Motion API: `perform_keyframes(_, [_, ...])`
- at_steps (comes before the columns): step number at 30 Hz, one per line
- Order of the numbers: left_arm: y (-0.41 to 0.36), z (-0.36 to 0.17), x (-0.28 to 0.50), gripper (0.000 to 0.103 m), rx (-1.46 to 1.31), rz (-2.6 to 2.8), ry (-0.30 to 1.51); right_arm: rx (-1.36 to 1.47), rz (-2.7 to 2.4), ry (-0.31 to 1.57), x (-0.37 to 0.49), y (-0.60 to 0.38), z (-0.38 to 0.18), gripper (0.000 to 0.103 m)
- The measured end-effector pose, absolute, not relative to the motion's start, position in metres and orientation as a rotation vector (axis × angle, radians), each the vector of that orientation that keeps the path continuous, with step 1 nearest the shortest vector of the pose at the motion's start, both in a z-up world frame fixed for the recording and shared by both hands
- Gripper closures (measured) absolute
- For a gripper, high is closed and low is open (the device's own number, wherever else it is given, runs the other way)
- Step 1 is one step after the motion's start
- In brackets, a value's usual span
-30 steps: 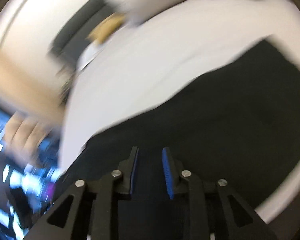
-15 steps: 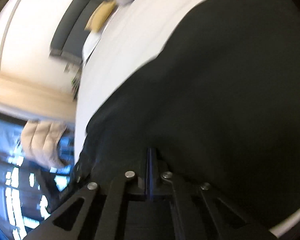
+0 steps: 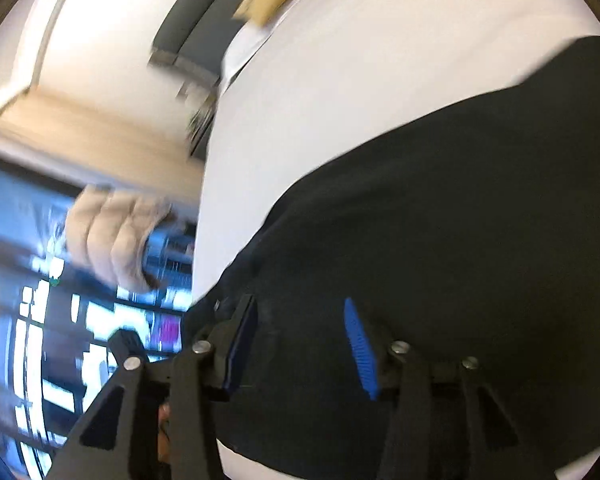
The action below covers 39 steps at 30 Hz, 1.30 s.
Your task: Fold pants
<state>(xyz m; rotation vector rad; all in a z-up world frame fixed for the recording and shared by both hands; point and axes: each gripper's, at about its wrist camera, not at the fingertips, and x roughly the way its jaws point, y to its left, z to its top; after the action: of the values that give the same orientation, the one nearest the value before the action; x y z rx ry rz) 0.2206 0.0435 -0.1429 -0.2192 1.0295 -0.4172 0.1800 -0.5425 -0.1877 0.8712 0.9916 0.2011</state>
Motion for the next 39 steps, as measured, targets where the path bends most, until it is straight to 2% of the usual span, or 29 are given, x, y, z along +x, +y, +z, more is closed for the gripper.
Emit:
perform_keyframes(3, [0.029, -0.147, 0.224, 0.094, -0.215, -0.413, 1.042, 0.921, 0.183, 1.035, 0.206, -0.543, -0.21, 0.056])
perform_keyframes(4, [0.041, -0.149, 0.225, 0.094, -0.221, -0.411, 1.046, 0.963, 0.165, 1.03, 0.208, -0.561, -0.214, 0.07])
perform_keyframes(7, [0.037, -0.147, 0.229, 0.094, -0.216, -0.402, 1.05, 1.078, 0.094, 0.968, 0.187, -0.616, -0.23, 0.093])
perform_keyframes(11, [0.023, -0.147, 0.233, 0.094, -0.197, -0.39, 1.058, 1.194, -0.104, 0.816, 0.149, -0.702, -0.236, 0.103])
perform_keyframes(16, [0.016, -0.148, 0.235, 0.094, -0.187, -0.383, 1.065, 1.193, -0.369, 0.639, 0.086, -0.814, -0.22, 0.103])
perform_keyframes(20, [0.01, -0.144, 0.235, 0.094, -0.168, -0.365, 1.075, 1.076, -0.627, 0.633, 0.039, -0.867, -0.186, 0.103])
perform_keyframes(21, [0.006, -0.141, 0.235, 0.094, -0.15, -0.353, 1.081, 1.034, -0.683, 0.638, 0.029, -0.872, -0.174, 0.093])
perform_keyframes(22, [0.001, -0.136, 0.235, 0.094, -0.127, -0.335, 1.086, 0.992, -0.765, 0.653, 0.02, -0.873, -0.161, 0.053])
perform_keyframes(23, [-0.004, -0.13, 0.233, 0.094, -0.103, -0.319, 1.083, 0.971, -0.798, 0.633, 0.012, -0.871, -0.15, 0.04])
perform_keyframes(24, [-0.012, -0.119, 0.229, 0.094, -0.078, -0.315, 1.062, 0.961, -0.765, 0.575, 0.008, -0.861, -0.139, 0.033])
perform_keyframes(29, [-0.059, -0.089, 0.215, 0.094, -0.077, -0.397, 1.001, 0.955, -0.436, 0.472, 0.044, -0.807, -0.111, 0.033])
perform_keyframes(36, [-0.165, -0.126, 0.203, 0.094, 0.024, -0.58, 1.114, 1.035, -0.162, 0.767, 0.152, -0.761, -0.175, 0.034])
perform_keyframes(37, [-0.172, -0.135, 0.201, 0.094, 0.03, -0.577, 1.134, 1.053, -0.181, 0.794, 0.151, -0.766, -0.186, 0.048])
perform_keyframes(39, [-0.178, -0.142, 0.197, 0.094, 0.057, -0.564, 1.117, 1.088, -0.192, 0.774, 0.143, -0.774, -0.195, 0.068])
